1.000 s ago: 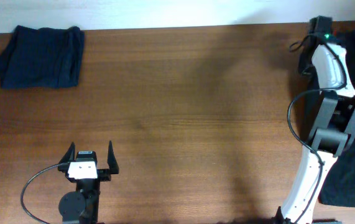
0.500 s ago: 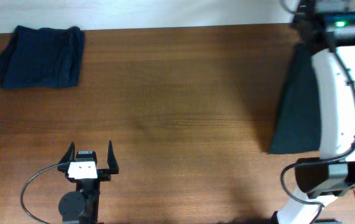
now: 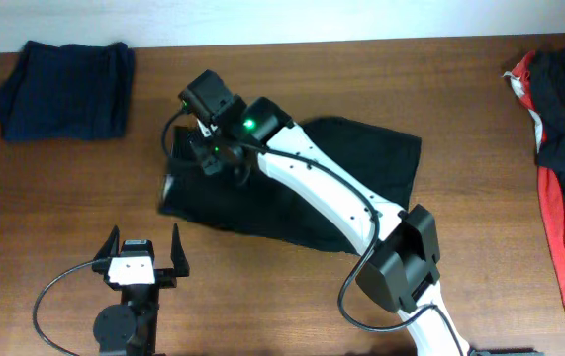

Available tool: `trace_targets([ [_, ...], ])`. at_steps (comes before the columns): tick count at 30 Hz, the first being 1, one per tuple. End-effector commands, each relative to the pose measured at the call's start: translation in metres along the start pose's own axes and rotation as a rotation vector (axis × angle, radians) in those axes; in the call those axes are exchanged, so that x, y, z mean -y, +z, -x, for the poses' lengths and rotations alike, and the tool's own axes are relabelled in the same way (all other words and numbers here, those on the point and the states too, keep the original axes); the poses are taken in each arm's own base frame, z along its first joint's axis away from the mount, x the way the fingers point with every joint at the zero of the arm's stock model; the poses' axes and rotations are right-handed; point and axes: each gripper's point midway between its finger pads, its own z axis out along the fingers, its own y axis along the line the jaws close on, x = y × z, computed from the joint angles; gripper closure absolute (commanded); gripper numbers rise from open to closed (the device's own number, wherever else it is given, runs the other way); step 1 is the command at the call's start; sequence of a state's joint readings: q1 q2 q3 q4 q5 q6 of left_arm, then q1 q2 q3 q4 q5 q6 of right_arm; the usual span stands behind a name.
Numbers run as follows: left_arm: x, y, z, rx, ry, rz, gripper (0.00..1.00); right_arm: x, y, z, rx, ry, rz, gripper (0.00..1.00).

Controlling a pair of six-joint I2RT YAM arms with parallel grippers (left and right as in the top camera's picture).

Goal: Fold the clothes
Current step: 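Drag the black shorts with the right gripper leftward, spreading them flat mid-table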

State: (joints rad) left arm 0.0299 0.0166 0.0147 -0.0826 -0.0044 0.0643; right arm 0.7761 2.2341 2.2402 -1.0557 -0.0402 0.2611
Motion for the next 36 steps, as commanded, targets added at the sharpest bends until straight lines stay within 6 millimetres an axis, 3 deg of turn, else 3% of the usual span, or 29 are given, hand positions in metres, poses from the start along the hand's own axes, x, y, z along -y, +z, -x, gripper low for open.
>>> trace_targets([
  [1, 0.002, 0.0, -0.002, -0.001, 0.013, -0.012, 0.01, 0.012, -0.044, 0.006, 0.029, 0.033, -0.005, 0.17],
  [2, 0.002, 0.0, -0.002, -0.001, 0.013, -0.012, 0.01, 0.032, -0.057, 0.004, 0.026, 0.056, -0.062, 0.05],
  [3, 0.002, 0.0, -0.002, -0.001, 0.013, -0.012, 0.01, 0.061, -0.074, 0.003, 0.023, 0.093, -0.13, 0.01],
  [5, 0.002, 0.0, -0.002, -0.001, 0.013, -0.012, 0.01, 0.132, -0.113, -0.01, -0.004, 0.21, -0.25, 0.01],
  [6, 0.002, 0.0, -0.002, -0.001, 0.013, -0.012, 0.01, 0.16, -0.122, -0.018, -0.024, 0.265, -0.282, 0.01],
  [8, 0.002, 0.0, -0.002, -0.001, 0.013, -0.012, 0.01, 0.208, -0.133, -0.043, -0.109, 0.345, -0.338, 0.01],
  [9, 0.002, 0.0, -0.002, -0.001, 0.013, -0.012, 0.01, 0.247, -0.141, -0.069, -0.191, 0.407, -0.398, 0.01],
  [12, 0.002, 0.0, -0.002, -0.001, 0.013, -0.012, 0.01, 0.315, -0.145, -0.12, -0.286, 0.656, -0.47, 0.01],
  [15, 0.002, 0.0, -0.002, -0.001, 0.013, -0.012, 0.01, 0.347, -0.124, -0.176, -0.402, 0.793, -0.445, 0.01],
  [18, 0.002, 0.0, -0.002, -0.001, 0.013, -0.012, 0.01, 0.356, -0.093, -0.204, -0.434, 0.825, -0.43, 0.01],
  [23, 0.002, 0.0, -0.002, -0.001, 0.013, -0.012, 0.01, 0.339, -0.043, -0.221, -0.424, 0.836, -0.309, 0.0],
  [27, 0.002, 0.0, -0.002, -0.001, 0.013, -0.012, 0.01, 0.335, -0.017, -0.247, -0.441, 0.842, -0.296, 0.04],
  [29, 0.002, 0.0, -0.002, -0.001, 0.013, -0.012, 0.01, 0.329, -0.009, -0.251, -0.437, 0.841, -0.254, 0.06],
  [32, 0.002, 0.0, -0.002, -0.001, 0.013, -0.012, 0.01, 0.318, -0.001, -0.251, -0.431, 0.841, -0.183, 0.2],
  [34, 0.002, 0.0, -0.002, -0.001, 0.013, -0.012, 0.01, 0.313, 0.001, -0.25, -0.436, 0.828, -0.176, 0.41],
  [36, 0.002, 0.0, -0.002, -0.001, 0.013, -0.012, 0.01, 0.307, 0.004, -0.246, -0.433, 0.805, -0.173, 0.44],
])
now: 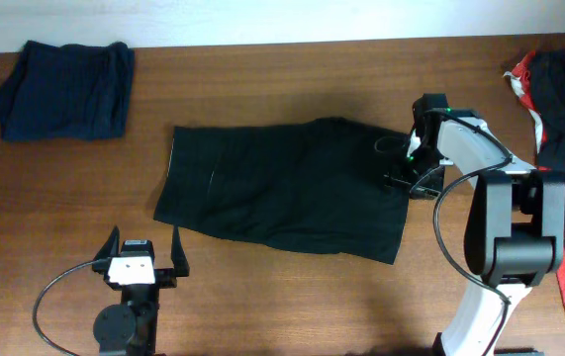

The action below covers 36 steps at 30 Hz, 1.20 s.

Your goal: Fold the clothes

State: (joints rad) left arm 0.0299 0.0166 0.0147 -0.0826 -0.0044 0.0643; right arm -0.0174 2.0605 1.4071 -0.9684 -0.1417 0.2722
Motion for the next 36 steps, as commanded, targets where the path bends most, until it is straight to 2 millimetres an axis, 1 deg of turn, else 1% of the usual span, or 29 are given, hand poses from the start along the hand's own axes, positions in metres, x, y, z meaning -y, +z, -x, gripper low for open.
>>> trace_targets([
  [1, 0.002, 0.0, -0.002, -0.001, 0.013, -0.012, 0.01, -0.023, 0.005, -0.01, -0.011, -0.06, 0.027, 0.44],
  [3, 0.002, 0.0, -0.002, -0.001, 0.013, -0.012, 0.01, -0.029, 0.006, -0.01, -0.007, -0.078, 0.027, 0.45],
  [4, 0.002, 0.0, -0.002, -0.001, 0.013, -0.012, 0.01, -0.031, 0.006, -0.009, 0.0, -0.084, 0.028, 0.56],
  [5, 0.002, 0.0, -0.002, -0.001, 0.013, -0.012, 0.01, -0.031, 0.006, -0.006, 0.013, -0.085, 0.024, 0.76],
  [6, 0.002, 0.0, -0.002, -0.001, 0.013, -0.012, 0.01, -0.026, 0.006, -0.003, 0.03, -0.086, -0.005, 0.89],
  [7, 0.002, 0.0, -0.002, -0.001, 0.013, -0.012, 0.01, -0.021, 0.005, 0.0, 0.045, -0.085, -0.035, 0.95],
  [8, 0.002, 0.0, -0.002, -0.001, 0.013, -0.012, 0.01, -0.013, 0.004, 0.005, 0.063, -0.084, -0.078, 0.96],
  [9, 0.002, 0.0, -0.002, -0.001, 0.013, -0.012, 0.01, -0.003, -0.002, 0.014, 0.099, -0.078, -0.139, 0.96],
  [10, 0.002, 0.0, -0.002, -0.001, 0.013, -0.012, 0.01, 0.003, -0.008, 0.022, 0.124, -0.071, -0.167, 0.96],
  [12, 0.002, 0.0, -0.002, -0.001, 0.013, -0.012, 0.01, 0.007, -0.04, 0.049, 0.197, -0.046, -0.167, 0.96],
  [13, 0.002, 0.0, -0.002, -0.001, 0.013, -0.012, 0.01, 0.008, -0.06, 0.061, 0.232, -0.032, -0.158, 0.96],
  [14, 0.002, 0.0, -0.002, -0.001, 0.013, -0.012, 0.01, 0.006, -0.076, 0.07, 0.257, -0.052, -0.148, 0.96],
  [16, 0.002, 0.0, -0.002, -0.001, 0.013, -0.012, 0.01, 0.001, -0.098, 0.079, 0.291, -0.094, -0.14, 0.96],
  [17, 0.002, 0.0, -0.002, -0.001, 0.013, -0.012, 0.01, -0.001, -0.106, 0.08, 0.296, -0.1, -0.138, 0.96],
  [18, 0.002, 0.0, -0.002, -0.001, 0.013, -0.012, 0.01, -0.001, -0.108, 0.079, 0.293, -0.1, -0.139, 0.94],
  [19, 0.002, 0.0, -0.002, -0.001, 0.013, -0.012, 0.01, 0.0, -0.108, 0.077, 0.285, -0.1, -0.142, 0.66],
  [20, 0.002, 0.0, -0.002, -0.001, 0.013, -0.012, 0.01, 0.001, -0.107, 0.076, 0.278, -0.098, -0.144, 0.0],
  [22, 0.002, 0.0, -0.002, -0.001, 0.013, -0.012, 0.01, 0.003, -0.107, 0.073, 0.265, -0.083, -0.149, 0.01],
  [24, 0.002, 0.0, -0.002, -0.001, 0.013, -0.012, 0.01, 0.001, -0.111, 0.064, 0.234, -0.08, -0.144, 0.01],
  [26, 0.002, 0.0, -0.002, -0.001, 0.013, -0.012, 0.01, -0.008, -0.112, 0.054, 0.196, -0.097, -0.123, 0.01],
  [27, 0.002, 0.0, -0.002, -0.001, 0.013, -0.012, 0.01, -0.019, -0.11, 0.048, 0.176, -0.118, -0.098, 0.01],
  [28, 0.002, 0.0, -0.002, -0.001, 0.013, -0.012, 0.01, -0.027, -0.108, 0.045, 0.172, -0.132, -0.082, 0.01],
  [29, 0.002, 0.0, -0.002, -0.001, 0.013, -0.012, 0.01, -0.035, -0.108, 0.047, 0.19, -0.149, -0.082, 0.01],
  [30, 0.002, 0.0, -0.002, -0.001, 0.013, -0.012, 0.01, -0.037, -0.109, 0.053, 0.213, -0.147, -0.079, 0.01],
  [31, 0.002, 0.0, -0.002, -0.001, 0.013, -0.012, 0.01, -0.032, -0.11, 0.056, 0.228, -0.092, -0.09, 0.01],
  [33, 0.002, 0.0, -0.002, -0.001, 0.013, -0.012, 0.01, 0.005, -0.117, 0.067, 0.273, 0.081, -0.18, 0.01],
  [34, 0.002, 0.0, -0.002, -0.001, 0.013, -0.012, 0.01, 0.029, -0.121, 0.071, 0.286, 0.13, -0.23, 0.01],
  [36, 0.002, 0.0, -0.002, -0.001, 0.013, -0.012, 0.01, 0.066, -0.124, 0.067, 0.248, 0.21, -0.249, 0.01],
])
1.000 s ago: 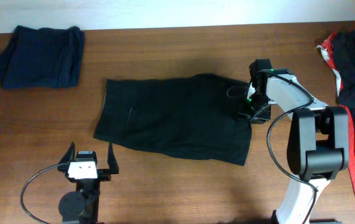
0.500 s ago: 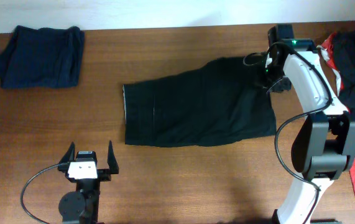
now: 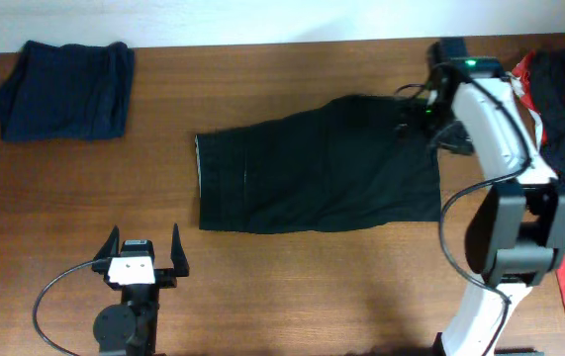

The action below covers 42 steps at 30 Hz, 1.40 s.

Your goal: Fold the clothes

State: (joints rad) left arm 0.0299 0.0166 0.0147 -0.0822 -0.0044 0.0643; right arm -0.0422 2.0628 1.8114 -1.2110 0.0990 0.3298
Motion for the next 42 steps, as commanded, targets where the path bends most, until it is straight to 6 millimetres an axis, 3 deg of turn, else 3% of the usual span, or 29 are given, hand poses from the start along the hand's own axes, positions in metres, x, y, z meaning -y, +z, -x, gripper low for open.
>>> trace_targets([
  [1, 0.002, 0.0, -0.002, -0.001, 0.013, -0.012, 0.01, 0.06, -0.006, 0.007, -0.008, 0.153, -0.09, 0.01],
  [4, 0.002, 0.0, -0.002, -0.001, 0.013, -0.012, 0.01, 0.087, -0.002, 0.01, -0.032, 0.246, -0.038, 0.01],
  [13, 0.002, 0.0, -0.002, -0.001, 0.013, -0.012, 0.01, 0.093, -0.001, 0.011, -0.036, 0.273, -0.013, 0.01],
  [14, 0.023, -0.002, 0.004, 0.019, -0.079, -0.135, 0.01, 0.093, -0.001, 0.011, -0.036, 0.273, -0.013, 0.01],
  [15, 0.059, -0.011, 0.016, 0.047, -0.164, -0.357, 0.01, 0.093, -0.001, 0.011, -0.036, 0.273, -0.013, 0.01],
  [16, 0.104, -0.037, 0.022, 0.04, -0.202, -0.663, 0.01, 0.093, -0.001, 0.011, -0.036, 0.273, -0.013, 0.01],
  [18, 0.138, -0.071, 0.022, 0.023, -0.181, -0.942, 0.01, 0.093, -0.001, 0.011, -0.036, 0.273, -0.013, 0.01],
  [19, 0.143, -0.078, 0.021, 0.019, -0.177, -0.994, 0.01, 0.093, -0.001, 0.011, -0.036, 0.273, -0.013, 0.01],
  [21, 0.144, -0.081, 0.029, 0.063, -0.152, -1.011, 0.01, 0.093, -0.001, 0.011, -0.036, 0.273, -0.013, 0.01],
  [23, 0.141, -0.085, 0.053, 0.192, -0.084, -1.002, 0.01, 0.093, -0.001, 0.011, -0.036, 0.273, -0.013, 0.01],
  [25, 0.13, -0.077, 0.072, 0.231, -0.086, -0.904, 0.01, 0.093, -0.001, 0.011, -0.036, 0.273, -0.013, 0.01],
  [28, 0.109, -0.057, 0.083, 0.169, -0.11, -0.727, 0.01, 0.093, -0.001, 0.011, -0.036, 0.273, -0.013, 0.01],
  [33, 0.062, -0.021, 0.097, -0.091, 0.001, -0.413, 0.01, 0.093, -0.001, 0.011, -0.036, 0.273, -0.013, 0.02],
  [34, 0.049, -0.007, 0.11, -0.195, 0.007, -0.347, 0.01, 0.093, -0.001, 0.011, -0.036, 0.273, -0.013, 0.01],
  [37, 0.038, 0.018, 0.113, -0.443, -0.015, -0.294, 0.01, 0.093, -0.001, 0.011, -0.036, 0.273, -0.013, 0.01],
  [40, 0.04, 0.038, 0.1, -0.73, -0.055, -0.318, 0.01, 0.093, -0.001, 0.011, -0.036, 0.273, -0.013, 0.01],
  [41, 0.046, 0.044, 0.095, -0.773, -0.077, -0.355, 0.01, 0.093, -0.001, 0.011, -0.036, 0.272, -0.013, 0.01],
  [42, 0.065, 0.051, 0.085, -0.821, -0.148, -0.456, 0.01, 0.093, -0.001, 0.011, -0.036, 0.273, -0.013, 0.01],
])
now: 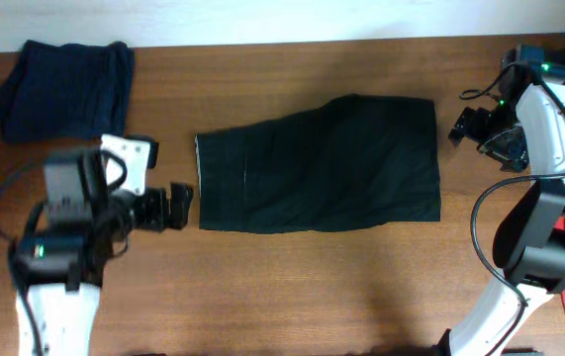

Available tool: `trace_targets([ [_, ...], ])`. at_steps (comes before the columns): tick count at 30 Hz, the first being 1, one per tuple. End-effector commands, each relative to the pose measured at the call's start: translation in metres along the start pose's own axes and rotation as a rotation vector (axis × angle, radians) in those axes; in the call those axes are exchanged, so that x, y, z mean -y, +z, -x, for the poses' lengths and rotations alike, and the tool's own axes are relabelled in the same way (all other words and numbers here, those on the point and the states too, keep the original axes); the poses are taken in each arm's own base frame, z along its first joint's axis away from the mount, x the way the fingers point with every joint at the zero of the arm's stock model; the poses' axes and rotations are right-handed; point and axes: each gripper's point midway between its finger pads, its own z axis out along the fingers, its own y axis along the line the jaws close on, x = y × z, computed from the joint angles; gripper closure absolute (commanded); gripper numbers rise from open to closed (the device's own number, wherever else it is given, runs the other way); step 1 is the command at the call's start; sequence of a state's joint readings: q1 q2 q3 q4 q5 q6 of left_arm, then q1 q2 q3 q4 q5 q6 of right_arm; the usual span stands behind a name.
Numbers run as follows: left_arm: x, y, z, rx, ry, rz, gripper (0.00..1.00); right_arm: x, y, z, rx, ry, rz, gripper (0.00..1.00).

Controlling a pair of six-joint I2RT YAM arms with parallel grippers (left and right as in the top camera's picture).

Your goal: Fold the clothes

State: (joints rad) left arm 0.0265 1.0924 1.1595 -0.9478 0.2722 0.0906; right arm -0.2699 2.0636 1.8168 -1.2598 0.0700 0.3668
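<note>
A black garment lies spread flat in the middle of the table, its long side running left to right. My left gripper sits just off the garment's lower left edge, pointing at it, jaws apart and empty. My right gripper hovers a short way right of the garment's upper right corner, clear of the cloth, and looks open with nothing in it.
A folded navy garment rests at the far left corner of the wooden table. A pile of red and black clothes lies along the right edge, partly behind my right arm.
My left arm has come from its rest spot at the front to the garment's left edge. The right gripper has gone from the garment's upper right corner to just right of it. The cloth lies as before.
First my right arm reached across to the garment's upper left corner while the cloth lay askew. Then it was at the right edge, with the cloth spread wider. Later the garment lay further right and squarer, the gripper at its upper right corner. Now both grippers flank it.
</note>
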Motion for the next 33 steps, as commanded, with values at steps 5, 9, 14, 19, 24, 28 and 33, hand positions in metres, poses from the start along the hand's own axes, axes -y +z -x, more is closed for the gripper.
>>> trace_targets([
  [5, 0.006, 0.066, 0.007, -0.144, -0.119, -0.157, 0.01, 0.001, -0.008, 0.005, 0.026, 0.013, 0.004, 0.01],
  [9, -0.005, 0.098, 0.003, -0.246, -0.059, 0.004, 0.01, 0.001, -0.008, 0.005, 0.026, 0.013, 0.004, 0.01],
  [14, -0.013, 0.167, -0.007, -0.302, -0.141, 0.009, 0.01, 0.001, -0.008, 0.005, 0.026, 0.013, 0.004, 0.01],
  [19, -0.022, 0.219, -0.05, -0.448, -0.233, -0.06, 0.01, 0.001, -0.008, 0.005, 0.026, 0.013, 0.004, 0.01],
  [24, -0.016, 0.245, -0.084, -0.554, -0.274, -0.116, 0.01, 0.001, -0.008, 0.005, 0.026, 0.013, 0.004, 0.01],
  [28, -0.013, 0.258, -0.107, -0.622, -0.299, -0.139, 0.36, 0.001, -0.008, 0.005, 0.026, 0.013, 0.004, 0.01],
  [33, -0.019, 0.261, -0.112, -0.641, -0.326, -0.075, 0.99, 0.001, -0.008, 0.005, 0.026, 0.013, 0.004, 0.01],
])
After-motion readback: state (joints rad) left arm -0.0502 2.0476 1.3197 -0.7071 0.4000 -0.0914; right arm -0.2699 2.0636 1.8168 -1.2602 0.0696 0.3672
